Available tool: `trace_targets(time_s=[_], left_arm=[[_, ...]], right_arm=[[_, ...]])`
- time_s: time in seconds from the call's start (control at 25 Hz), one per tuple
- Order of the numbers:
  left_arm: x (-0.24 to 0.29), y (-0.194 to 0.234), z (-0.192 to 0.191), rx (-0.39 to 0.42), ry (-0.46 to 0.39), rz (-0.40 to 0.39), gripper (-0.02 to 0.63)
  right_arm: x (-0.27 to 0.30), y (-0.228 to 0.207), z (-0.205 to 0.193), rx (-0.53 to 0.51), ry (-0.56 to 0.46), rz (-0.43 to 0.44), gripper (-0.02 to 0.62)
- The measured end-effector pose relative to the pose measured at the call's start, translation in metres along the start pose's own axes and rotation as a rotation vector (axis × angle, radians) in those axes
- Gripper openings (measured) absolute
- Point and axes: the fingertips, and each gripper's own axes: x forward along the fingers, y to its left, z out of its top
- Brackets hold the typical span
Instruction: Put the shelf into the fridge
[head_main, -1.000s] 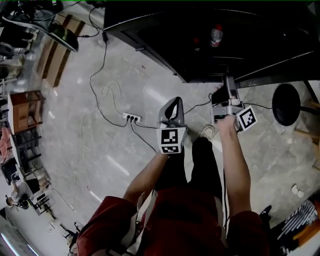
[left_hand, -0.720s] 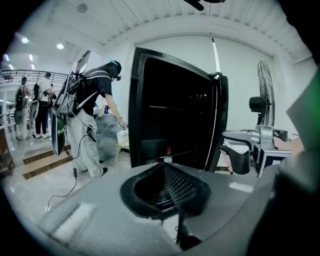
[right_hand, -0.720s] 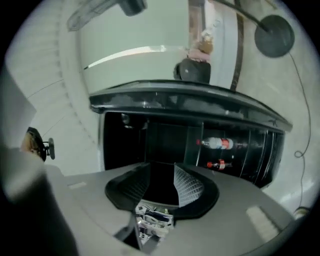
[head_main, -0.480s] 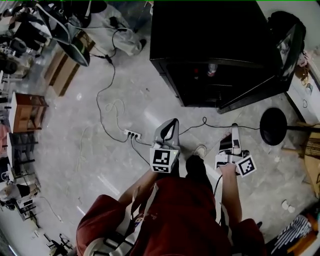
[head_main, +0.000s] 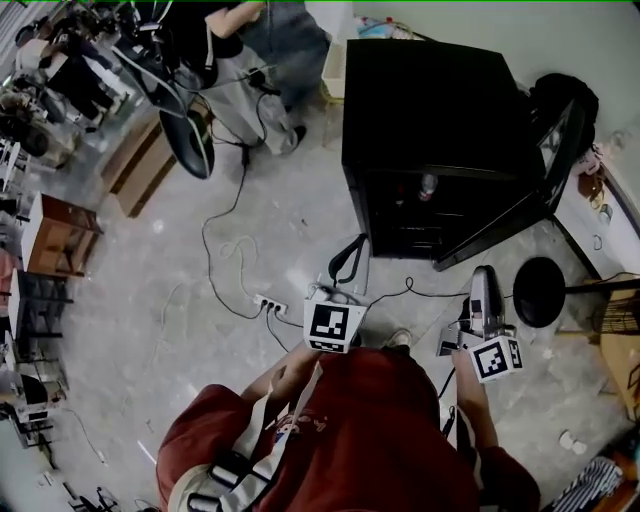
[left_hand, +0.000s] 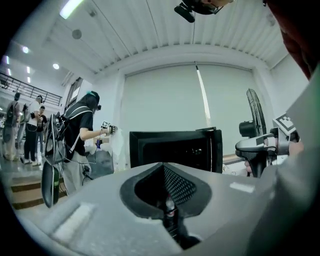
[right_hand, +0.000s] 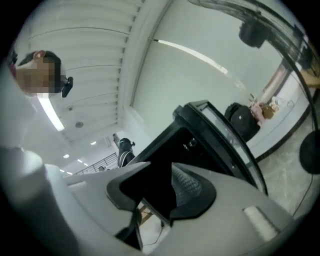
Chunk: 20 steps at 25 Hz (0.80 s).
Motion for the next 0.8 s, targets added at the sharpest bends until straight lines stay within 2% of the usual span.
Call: trace_targets(time_s=[0.24,0.36,0.56,0.68,0.8], left_arm=[[0.001,0.016,0.057,0.046,-0.144,0.008,0.006],[0.001,0.023,0.077,0.057,-0.188,0.024,0.006],[0.001,0.029,0.099,0.147,-0.247,0.048,0.006],[0.002,0.03,0.101,0.151,-0.254,0.047,0.006],[0.003,0.028,0.1,0.144,-0.253,0.046,0.006]], right_arm=[[0.023,0.057,0.035,-0.256,-0.097,0.059,0.118],[0.033,0.073,0.044,-0.414,-0.118,0.049,0.117],[0.044,0.086,0.051,-0.664,-0.144,0.033,0.11],[0.046,0.087,0.05,-0.721,-0.146,0.028,0.107],[0.047,0.083,0.051,-0.695,-0.152,0.016,0.09]])
